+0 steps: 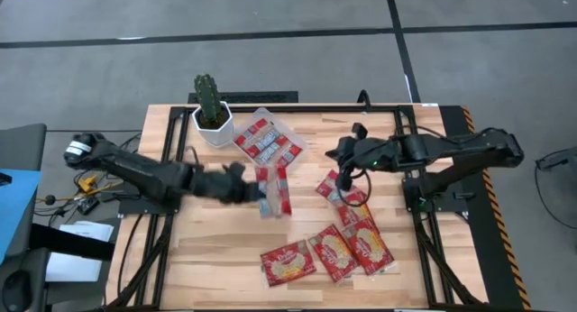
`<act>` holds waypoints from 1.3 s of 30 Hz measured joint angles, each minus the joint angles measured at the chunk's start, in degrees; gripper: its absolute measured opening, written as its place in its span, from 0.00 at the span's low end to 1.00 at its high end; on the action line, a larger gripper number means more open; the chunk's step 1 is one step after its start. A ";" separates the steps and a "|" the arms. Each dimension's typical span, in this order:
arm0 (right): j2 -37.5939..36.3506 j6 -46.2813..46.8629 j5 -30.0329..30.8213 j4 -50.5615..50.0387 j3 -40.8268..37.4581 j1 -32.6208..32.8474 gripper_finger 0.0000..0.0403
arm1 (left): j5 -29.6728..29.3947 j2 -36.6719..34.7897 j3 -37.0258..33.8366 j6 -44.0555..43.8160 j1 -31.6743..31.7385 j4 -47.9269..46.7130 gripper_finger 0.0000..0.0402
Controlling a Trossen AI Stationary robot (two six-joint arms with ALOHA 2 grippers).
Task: Sort popcorn bags into baskets
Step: Put the red popcorn bag into the transparent bin
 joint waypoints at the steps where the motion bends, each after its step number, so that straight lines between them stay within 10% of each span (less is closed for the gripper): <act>1: -0.38 -0.43 0.00 -0.03 0.00 -0.39 0.06 | 1.35 -0.51 1.61 3.31 2.69 -2.43 0.00; 19: -1.18 -7.69 -0.23 -5.47 -0.07 -3.31 0.06 | 28.39 13.63 20.80 51.97 43.53 -32.18 0.00; 39: -1.16 -1.70 -0.15 -6.07 -0.07 -8.87 0.05 | 28.45 36.58 43.89 89.40 51.90 -54.45 0.00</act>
